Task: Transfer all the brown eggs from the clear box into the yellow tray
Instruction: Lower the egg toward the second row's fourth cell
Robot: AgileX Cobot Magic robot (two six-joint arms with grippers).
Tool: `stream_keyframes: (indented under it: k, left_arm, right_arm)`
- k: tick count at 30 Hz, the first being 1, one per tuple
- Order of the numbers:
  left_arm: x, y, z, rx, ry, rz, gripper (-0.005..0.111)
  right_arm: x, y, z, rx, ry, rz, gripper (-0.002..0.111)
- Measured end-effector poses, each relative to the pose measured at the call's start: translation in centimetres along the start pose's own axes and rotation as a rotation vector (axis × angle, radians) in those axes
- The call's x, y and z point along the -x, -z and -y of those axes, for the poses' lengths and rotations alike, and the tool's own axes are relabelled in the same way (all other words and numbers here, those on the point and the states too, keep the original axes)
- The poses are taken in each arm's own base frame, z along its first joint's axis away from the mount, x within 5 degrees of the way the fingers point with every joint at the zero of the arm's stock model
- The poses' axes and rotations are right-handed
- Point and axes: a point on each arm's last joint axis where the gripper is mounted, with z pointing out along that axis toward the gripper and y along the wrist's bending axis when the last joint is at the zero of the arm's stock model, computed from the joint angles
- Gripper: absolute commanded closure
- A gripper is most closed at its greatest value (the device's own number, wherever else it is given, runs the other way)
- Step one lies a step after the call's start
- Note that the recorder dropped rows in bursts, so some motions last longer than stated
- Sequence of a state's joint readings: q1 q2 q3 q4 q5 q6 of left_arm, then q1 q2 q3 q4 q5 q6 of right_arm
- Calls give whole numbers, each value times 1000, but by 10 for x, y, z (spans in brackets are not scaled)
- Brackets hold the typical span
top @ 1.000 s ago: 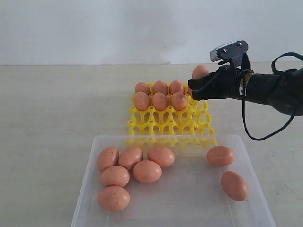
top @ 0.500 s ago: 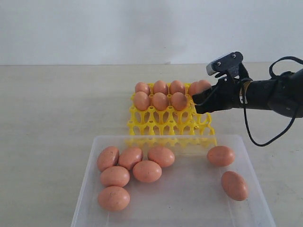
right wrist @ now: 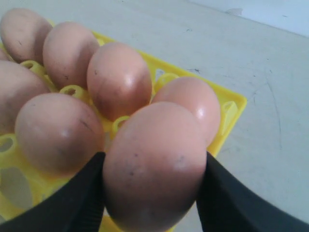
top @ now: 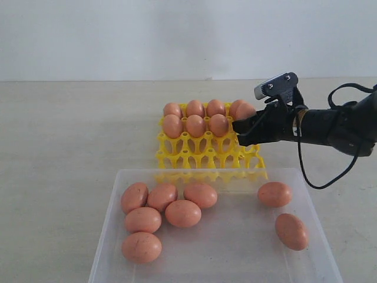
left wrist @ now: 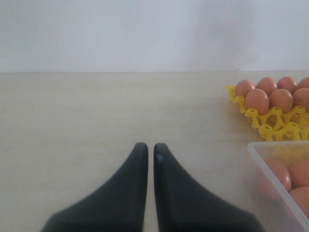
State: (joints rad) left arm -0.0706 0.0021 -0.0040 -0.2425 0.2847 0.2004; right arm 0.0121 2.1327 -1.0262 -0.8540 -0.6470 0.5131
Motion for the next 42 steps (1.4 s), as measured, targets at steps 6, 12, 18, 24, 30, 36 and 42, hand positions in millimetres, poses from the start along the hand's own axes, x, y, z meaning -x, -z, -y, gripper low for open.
stream_keyframes:
  k: [6,12,18,24,30,36,42]
  left_arm:
    - [0,0,0,0,0,0,103]
    - [0,0,0,0,0,0,103]
    - [0,0,0,0,0,0,103]
    - [0,0,0,0,0,0,103]
    - [0,0,0,0,0,0,103]
    - [0,0,0,0,0,0,103]
    - [0,0,0,0,0,0,103]
  right_arm:
    - [0,0,0,2,-1,2,108]
    - [-1,0,-2,32,46,-11,104]
    - [-2,0,-5,63,87,-19,70]
    - [-2,0,-5,64,84,-20,73]
    - [-2,0,-5,64,84,-20,78]
    - [-1,1,-5,63,48,-26,108]
    - [5,5,-6,62,60,-25,108]
